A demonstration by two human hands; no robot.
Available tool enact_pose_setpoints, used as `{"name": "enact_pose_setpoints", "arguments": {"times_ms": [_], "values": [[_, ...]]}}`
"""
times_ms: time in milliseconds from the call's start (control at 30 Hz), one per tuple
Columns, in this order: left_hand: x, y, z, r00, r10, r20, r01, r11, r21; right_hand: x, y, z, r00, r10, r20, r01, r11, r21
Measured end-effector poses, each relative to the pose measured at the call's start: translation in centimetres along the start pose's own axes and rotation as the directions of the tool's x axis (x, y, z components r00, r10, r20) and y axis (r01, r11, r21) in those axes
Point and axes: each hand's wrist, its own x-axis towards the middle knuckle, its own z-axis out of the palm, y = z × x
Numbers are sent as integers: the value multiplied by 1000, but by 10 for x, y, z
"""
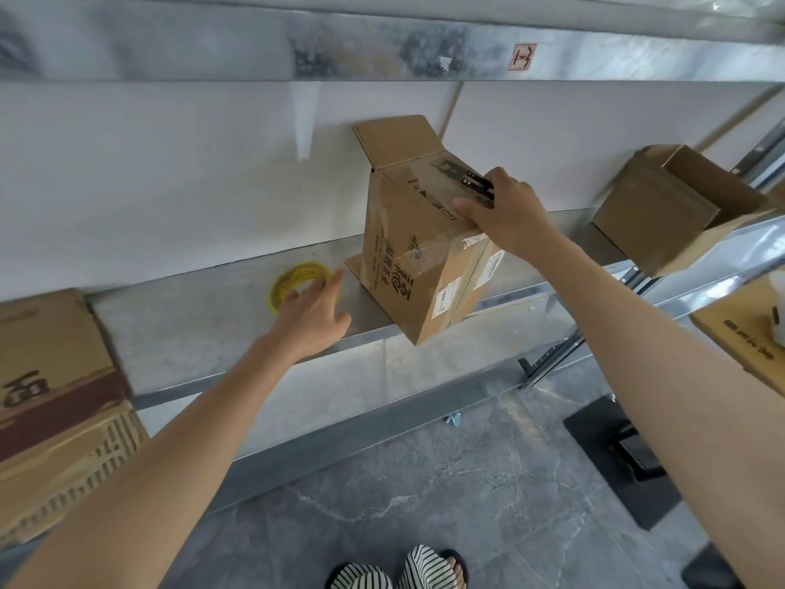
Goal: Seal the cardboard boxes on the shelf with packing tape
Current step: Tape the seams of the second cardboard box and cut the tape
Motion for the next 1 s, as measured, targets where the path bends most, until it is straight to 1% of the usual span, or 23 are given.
{"name": "enact_pose_setpoints", "arguments": {"times_ms": [67, 233, 333, 467, 500, 533, 567, 600, 633, 667, 700, 733, 767, 800, 833, 867, 933, 1000], "values": [[-4, -7, 4, 999, -16, 45, 17, 1000, -8, 0, 0, 0, 1000, 5, 0, -5, 1000, -2], [-9, -29, 24, 997, -56, 55, 56, 998, 19, -2, 2, -1, 1000, 9, -2, -9, 1000, -7], [-8, -40, 35, 996, -52, 68, 49, 998, 45, -3, 4, -2, 1000, 8, 3, -8, 1000, -8], [-4, -33, 36, 978, -149, 147, 138, 987, 84, -1, 6, -8, 998, -11, 59, 12, 1000, -15], [-4, -28, 33, 978, -166, 130, 157, 985, 71, 0, 6, -10, 997, -17, 76, 18, 1000, -14], [-4, -20, 28, 984, -167, 69, 166, 986, 20, 0, 6, -12, 995, -23, 93, 24, 1000, -14], [-3, -10, 21, 987, -157, -21, 155, 985, -72, 1, 6, -13, 993, -30, 110, 31, 999, -16], [-2, 4, 11, 983, -143, -116, 118, 973, -201, 2, 6, -14, 991, -37, 126, 39, 999, -17], [-1, 20, 1, 973, -142, -181, 71, 933, -354, 3, 6, -15, 989, -45, 140, 48, 999, -17], [0, 37, -11, 965, -147, -216, 12, 850, -527, 4, 6, -15, 987, -56, 152, 59, 998, -13], [-1, 54, -22, 962, -165, -217, -25, 738, -674, 5, 6, -16, 984, -65, 163, 67, 998, -6], [-2, 70, -28, 965, -184, -186, -32, 621, -783, 6, 6, -17, 982, -72, 174, 73, 997, 3], [-2, 82, -30, 967, -200, -155, -23, 539, -842, 6, 6, -18, 980, -78, 182, 78, 997, 10], [-2, 93, -29, 967, -210, -144, -21, 498, -867, 7, 6, -19, 978, -86, 190, 86, 996, 9], [-2, 102, -25, 956, -239, -170, -30, 499, -866, 7, 7, -19, 976, -94, 197, 95, 995, 6], [0, 109, -20, 929, -296, -222, -40, 516, -856, 7, 7, -19, 974, -106, 201, 107, 994, 6], [4, 120, -13, 858, -414, -304, -36, 542, -839, 7, 10, -19, 969, -130, 208, 127, 992, 26], [6, 127, -9, 810, -479, -340, -49, 521, -852, 8, 12, -22, 962, -147, 228, 137, 989, 59]]}}
